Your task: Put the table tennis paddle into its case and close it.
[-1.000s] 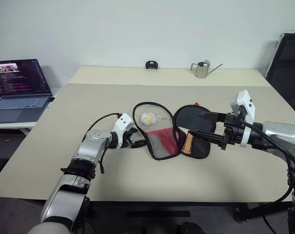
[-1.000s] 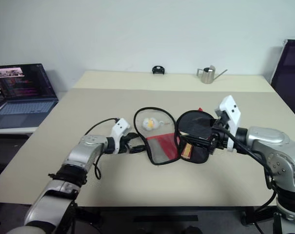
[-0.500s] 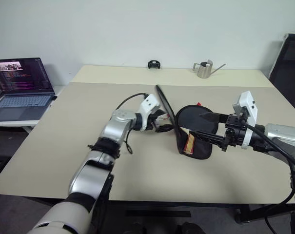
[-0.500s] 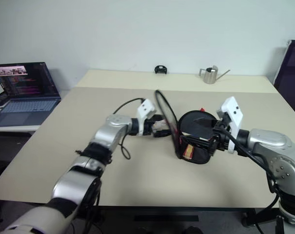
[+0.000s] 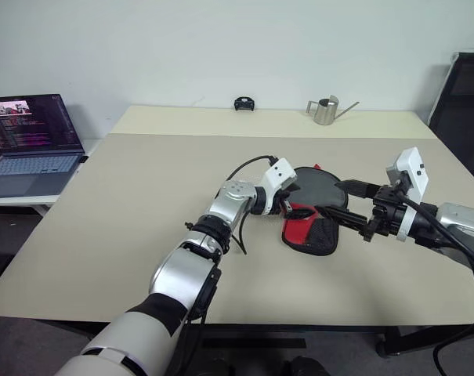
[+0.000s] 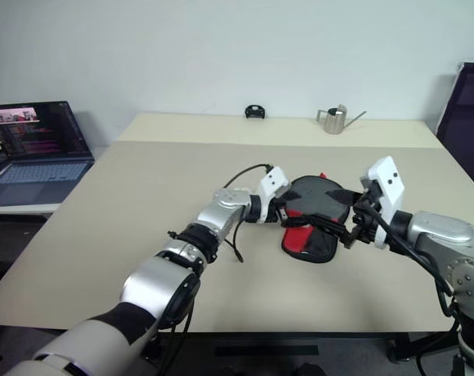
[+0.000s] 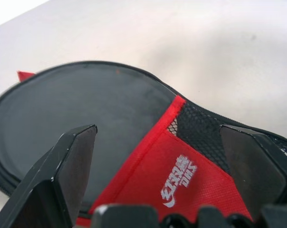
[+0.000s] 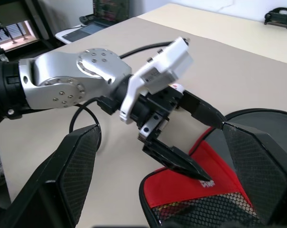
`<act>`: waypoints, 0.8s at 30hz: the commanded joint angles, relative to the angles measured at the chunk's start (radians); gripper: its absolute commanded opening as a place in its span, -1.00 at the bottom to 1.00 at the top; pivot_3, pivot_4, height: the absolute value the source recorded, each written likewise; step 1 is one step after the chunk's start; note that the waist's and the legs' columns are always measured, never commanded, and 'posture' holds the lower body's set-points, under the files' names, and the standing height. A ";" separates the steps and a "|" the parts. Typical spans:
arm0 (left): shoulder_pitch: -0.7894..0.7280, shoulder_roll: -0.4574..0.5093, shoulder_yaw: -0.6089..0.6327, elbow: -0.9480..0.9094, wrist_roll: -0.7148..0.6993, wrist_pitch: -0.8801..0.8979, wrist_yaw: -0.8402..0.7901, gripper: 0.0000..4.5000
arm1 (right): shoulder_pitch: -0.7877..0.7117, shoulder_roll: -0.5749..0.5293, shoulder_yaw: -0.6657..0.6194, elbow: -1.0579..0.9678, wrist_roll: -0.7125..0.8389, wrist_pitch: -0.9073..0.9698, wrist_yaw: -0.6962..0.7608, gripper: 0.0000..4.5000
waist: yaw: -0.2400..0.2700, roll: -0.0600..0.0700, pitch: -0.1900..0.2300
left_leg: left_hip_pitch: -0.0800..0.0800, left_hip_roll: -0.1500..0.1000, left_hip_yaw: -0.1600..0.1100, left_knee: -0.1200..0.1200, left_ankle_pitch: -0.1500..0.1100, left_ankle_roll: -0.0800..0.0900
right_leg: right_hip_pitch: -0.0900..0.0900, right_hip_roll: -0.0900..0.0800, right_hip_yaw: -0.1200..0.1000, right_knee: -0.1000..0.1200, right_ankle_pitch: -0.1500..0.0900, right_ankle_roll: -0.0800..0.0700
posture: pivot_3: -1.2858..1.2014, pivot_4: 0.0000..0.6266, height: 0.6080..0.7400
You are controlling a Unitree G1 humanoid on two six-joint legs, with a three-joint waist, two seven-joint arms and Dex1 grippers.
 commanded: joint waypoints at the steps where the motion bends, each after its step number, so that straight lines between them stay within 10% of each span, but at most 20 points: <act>1: 0.015 0.055 0.039 -0.086 -0.028 -0.004 -0.045 1.00 | 0.003 0.005 0.018 0.033 -0.032 -0.007 -0.042 1.00 | -0.001 0.000 0.000 | 0.000 0.000 0.000 0.000 0.000 0.000 | 0.000 0.000 0.000 0.000 0.000 0.000 | 0.03 -0.52 1.00; 14: 0.437 0.375 0.120 -0.982 -0.319 0.521 -0.249 1.00 | -0.067 0.108 0.179 0.374 -0.274 -0.089 -0.120 1.00 | -0.020 0.000 0.000 | 0.000 0.000 0.000 0.000 0.000 0.000 | 0.000 -0.001 0.002 0.000 0.000 0.000 | 0.03 -0.52 1.00; 24: 0.495 0.516 0.181 -1.129 -0.401 0.632 -0.191 1.00 | -0.099 0.161 0.238 0.588 -0.400 -0.176 -0.074 1.00 | -0.021 0.001 0.000 | 0.001 0.000 0.000 0.000 0.000 0.000 | 0.000 -0.001 0.001 0.001 0.000 0.000 | 0.03 -0.52 1.00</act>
